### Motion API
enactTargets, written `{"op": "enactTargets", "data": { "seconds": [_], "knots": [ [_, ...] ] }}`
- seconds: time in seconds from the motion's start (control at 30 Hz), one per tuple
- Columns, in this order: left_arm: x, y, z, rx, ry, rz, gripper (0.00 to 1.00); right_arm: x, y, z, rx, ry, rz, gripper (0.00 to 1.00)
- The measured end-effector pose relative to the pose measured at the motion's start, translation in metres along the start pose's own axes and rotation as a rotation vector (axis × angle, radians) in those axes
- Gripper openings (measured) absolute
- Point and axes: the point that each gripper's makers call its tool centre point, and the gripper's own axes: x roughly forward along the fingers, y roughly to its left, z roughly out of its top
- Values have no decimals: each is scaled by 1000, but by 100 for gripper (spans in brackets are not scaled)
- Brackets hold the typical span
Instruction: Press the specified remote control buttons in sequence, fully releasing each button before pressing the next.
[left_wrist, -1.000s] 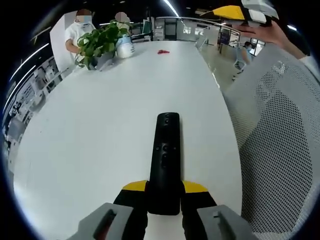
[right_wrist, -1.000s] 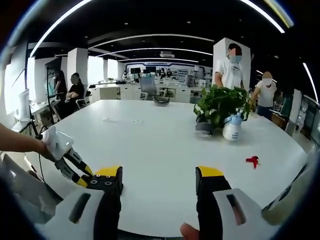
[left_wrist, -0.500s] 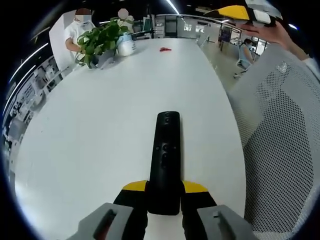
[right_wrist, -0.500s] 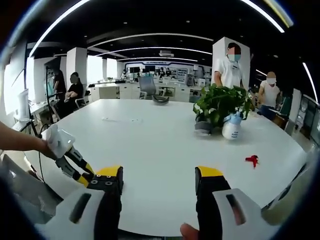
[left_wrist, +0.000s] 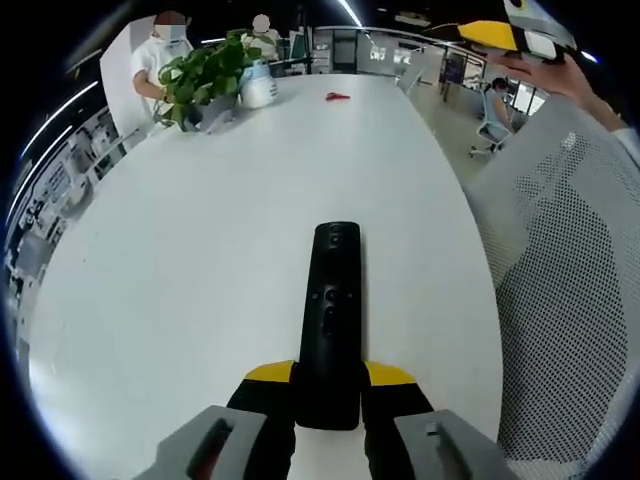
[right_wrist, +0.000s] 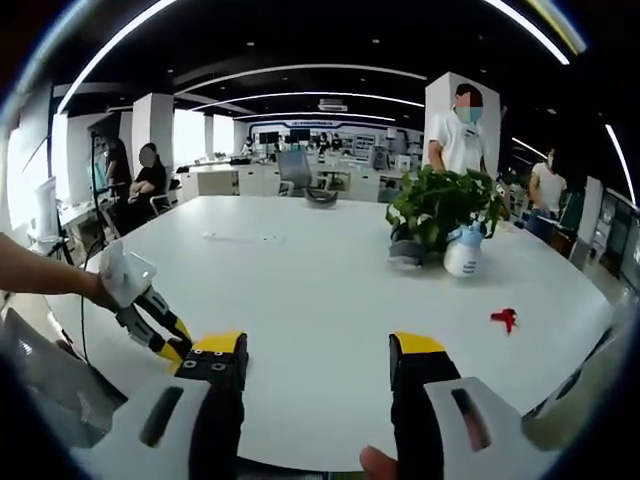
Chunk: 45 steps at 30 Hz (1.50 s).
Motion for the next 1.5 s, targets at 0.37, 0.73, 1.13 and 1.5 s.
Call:
{"op": "enactTargets", "data": {
  "seconds": [0.37,0.73,1.13,1.5],
  "knots": [
    [1,14,1,-1,21,1,24,1,0,-1,-6,10,-1,59],
    [2,24,2,10,49,-12,24,0,0,-2,-3,10,-4,59],
    [3,37,4,21,58,-21,24,1,0,-3,-12,21,0,58],
    [4,47,6,42,88,-30,24,1,-1,-4,-13,25,-6,58]
  ]
}}
